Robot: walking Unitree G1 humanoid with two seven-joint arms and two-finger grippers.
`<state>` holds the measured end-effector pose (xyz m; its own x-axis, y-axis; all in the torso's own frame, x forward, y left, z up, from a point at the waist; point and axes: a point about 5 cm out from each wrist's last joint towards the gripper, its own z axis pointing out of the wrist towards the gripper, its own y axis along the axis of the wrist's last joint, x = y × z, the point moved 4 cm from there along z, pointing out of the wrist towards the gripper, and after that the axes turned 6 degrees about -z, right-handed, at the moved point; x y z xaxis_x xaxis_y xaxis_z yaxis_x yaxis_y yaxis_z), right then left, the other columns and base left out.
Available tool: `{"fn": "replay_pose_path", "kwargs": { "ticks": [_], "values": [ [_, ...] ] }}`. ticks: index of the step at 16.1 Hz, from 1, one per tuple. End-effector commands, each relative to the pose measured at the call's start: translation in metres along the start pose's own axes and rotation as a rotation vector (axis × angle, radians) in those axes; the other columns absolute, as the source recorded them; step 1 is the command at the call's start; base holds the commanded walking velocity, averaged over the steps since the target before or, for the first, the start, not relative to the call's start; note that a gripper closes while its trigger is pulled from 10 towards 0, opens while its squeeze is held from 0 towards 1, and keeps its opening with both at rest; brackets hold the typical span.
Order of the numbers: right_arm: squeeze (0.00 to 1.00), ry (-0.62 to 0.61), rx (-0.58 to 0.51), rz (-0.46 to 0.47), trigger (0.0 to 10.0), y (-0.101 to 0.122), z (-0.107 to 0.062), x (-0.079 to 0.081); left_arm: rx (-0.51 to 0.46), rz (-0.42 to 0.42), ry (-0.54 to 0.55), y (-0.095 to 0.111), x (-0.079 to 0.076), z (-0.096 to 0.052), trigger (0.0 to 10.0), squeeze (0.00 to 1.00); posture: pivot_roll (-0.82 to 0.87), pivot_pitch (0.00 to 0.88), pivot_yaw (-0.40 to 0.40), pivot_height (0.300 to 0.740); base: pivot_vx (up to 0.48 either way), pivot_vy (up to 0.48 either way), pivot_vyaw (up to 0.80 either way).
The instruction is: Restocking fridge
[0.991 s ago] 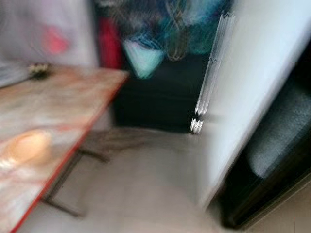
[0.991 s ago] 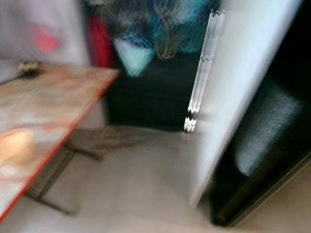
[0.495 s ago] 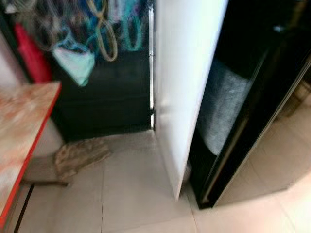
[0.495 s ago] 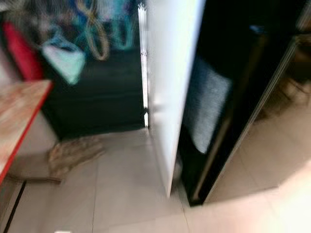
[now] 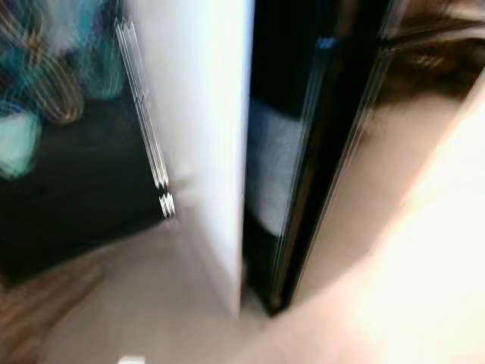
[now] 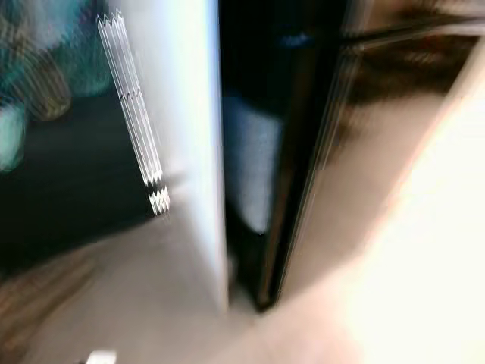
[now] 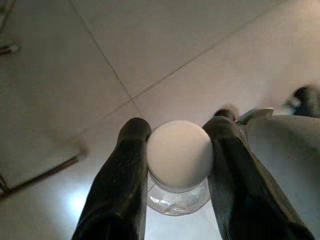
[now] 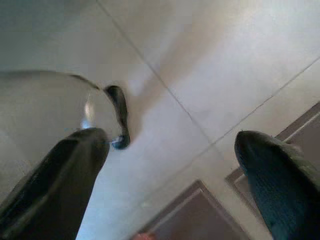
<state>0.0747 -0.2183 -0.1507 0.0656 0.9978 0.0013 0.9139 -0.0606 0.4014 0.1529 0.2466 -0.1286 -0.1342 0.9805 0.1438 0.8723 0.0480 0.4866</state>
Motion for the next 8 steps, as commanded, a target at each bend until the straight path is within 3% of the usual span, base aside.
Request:
{"fn": "replay_pose_path", "kwargs": {
  "ticks": [1, 8],
  "values": [
    [0.00, -0.017, 0.017, 0.004, 10.0, -0.0070, -0.0029, -0.0071, 0.011, -0.004, -0.005, -0.0017, -0.0049, 0.0003, 10.0, 0.00, 0.04, 0.000, -0.013, 0.740, 0.000, 0.000, -0.80],
    [0.00, -0.016, 0.015, 0.012, 10.0, -0.0069, -0.0028, -0.0062, 0.013, 0.001, -0.008, -0.0008, -0.0051, 0.0005, 10.0, 0.00, 0.03, 0.000, -0.007, 0.740, 0.000, 0.000, -0.80]
  ]
}}
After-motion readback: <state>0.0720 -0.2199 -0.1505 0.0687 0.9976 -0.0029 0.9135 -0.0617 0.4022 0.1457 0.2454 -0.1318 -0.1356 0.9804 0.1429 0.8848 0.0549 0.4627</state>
